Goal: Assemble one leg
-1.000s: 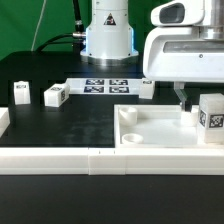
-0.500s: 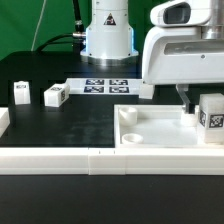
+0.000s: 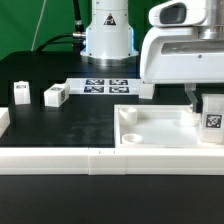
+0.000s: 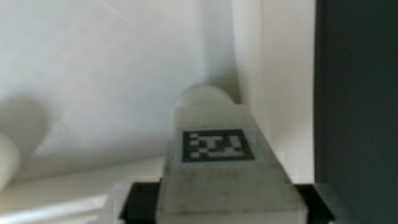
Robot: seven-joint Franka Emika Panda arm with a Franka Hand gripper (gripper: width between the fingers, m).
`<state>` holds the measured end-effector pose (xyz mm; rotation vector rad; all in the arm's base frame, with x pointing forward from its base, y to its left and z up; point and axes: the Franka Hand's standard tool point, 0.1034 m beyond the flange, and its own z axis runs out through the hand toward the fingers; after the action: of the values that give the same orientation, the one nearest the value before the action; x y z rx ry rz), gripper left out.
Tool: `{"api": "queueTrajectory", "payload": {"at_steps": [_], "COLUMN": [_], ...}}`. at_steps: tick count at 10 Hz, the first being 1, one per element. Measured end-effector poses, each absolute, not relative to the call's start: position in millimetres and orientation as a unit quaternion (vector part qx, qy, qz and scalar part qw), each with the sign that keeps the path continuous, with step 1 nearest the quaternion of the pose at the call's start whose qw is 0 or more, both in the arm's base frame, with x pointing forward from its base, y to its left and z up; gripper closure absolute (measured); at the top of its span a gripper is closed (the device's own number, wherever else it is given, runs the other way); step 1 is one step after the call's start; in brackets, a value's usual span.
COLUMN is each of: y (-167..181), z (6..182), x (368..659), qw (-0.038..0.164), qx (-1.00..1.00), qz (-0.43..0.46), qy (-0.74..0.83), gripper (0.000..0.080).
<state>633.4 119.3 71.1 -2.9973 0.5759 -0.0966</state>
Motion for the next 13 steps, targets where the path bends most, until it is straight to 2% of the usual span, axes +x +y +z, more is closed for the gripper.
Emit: {"api": "queueTrajectory", "payload": {"at_steps": [7,11,13], "y": [119.4,122.2,122.5], "z": [70.3,70.1,70.0], "x": [632.0,631.7,631.6], "qw": [0.063,0.071,0.073], "qx": [-0.833,-0.718,-0.698], "qz": [-0.014,0.003,0.007], "qy": [0.55,0.692,0.712], "gripper": [0.0508,0.0508,0.0508]}}
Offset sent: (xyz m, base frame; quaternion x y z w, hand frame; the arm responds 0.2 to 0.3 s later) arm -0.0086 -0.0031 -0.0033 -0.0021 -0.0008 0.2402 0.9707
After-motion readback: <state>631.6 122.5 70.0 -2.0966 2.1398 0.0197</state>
